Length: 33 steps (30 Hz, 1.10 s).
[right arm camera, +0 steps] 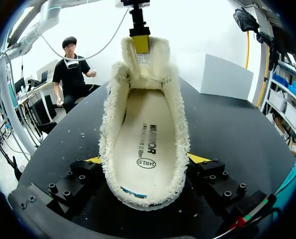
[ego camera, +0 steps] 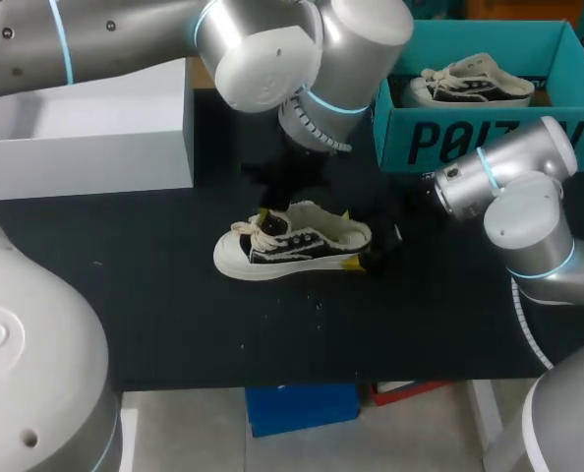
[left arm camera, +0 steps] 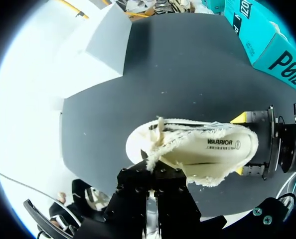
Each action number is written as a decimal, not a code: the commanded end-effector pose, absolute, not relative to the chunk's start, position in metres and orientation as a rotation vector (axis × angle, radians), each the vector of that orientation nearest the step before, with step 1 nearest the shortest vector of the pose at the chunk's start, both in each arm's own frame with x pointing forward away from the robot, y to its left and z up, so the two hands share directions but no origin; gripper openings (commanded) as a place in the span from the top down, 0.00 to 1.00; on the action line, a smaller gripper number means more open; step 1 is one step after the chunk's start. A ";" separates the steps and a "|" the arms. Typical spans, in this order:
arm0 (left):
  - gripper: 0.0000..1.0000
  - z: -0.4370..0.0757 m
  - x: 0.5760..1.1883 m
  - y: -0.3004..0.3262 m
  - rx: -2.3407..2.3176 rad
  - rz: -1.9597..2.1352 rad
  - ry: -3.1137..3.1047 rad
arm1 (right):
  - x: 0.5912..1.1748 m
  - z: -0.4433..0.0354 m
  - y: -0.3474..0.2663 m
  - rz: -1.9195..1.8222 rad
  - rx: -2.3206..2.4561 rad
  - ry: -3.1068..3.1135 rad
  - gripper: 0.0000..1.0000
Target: Take the shoe out of the shoebox, open the shoe tongue, remove and reinsert the insole, then place the shoe into the shoebox
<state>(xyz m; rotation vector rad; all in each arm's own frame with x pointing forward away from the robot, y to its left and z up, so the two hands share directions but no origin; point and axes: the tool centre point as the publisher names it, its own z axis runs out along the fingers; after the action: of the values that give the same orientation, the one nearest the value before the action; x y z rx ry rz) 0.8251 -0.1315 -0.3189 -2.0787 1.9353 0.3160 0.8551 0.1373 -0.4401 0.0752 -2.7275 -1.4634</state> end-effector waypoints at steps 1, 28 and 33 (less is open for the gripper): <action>1.00 -0.320 0.820 -0.117 -2.121 0.252 1.953 | 0.857 -0.443 0.139 -1.462 0.071 -2.729 1.00; 1.00 -0.371 0.800 -0.068 -2.230 0.368 1.903 | 0.857 -0.443 0.139 -1.462 0.071 -2.729 1.00; 1.00 -0.380 0.799 -0.066 -2.226 0.381 1.903 | 0.857 -0.443 0.139 -1.462 0.071 -2.729 1.00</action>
<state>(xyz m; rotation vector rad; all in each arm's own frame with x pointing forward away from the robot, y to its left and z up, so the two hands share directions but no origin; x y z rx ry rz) 0.8024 -0.0749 -0.3702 -2.2266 1.8984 0.3802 0.8551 0.1426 -0.4384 0.0774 -2.7266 -1.4657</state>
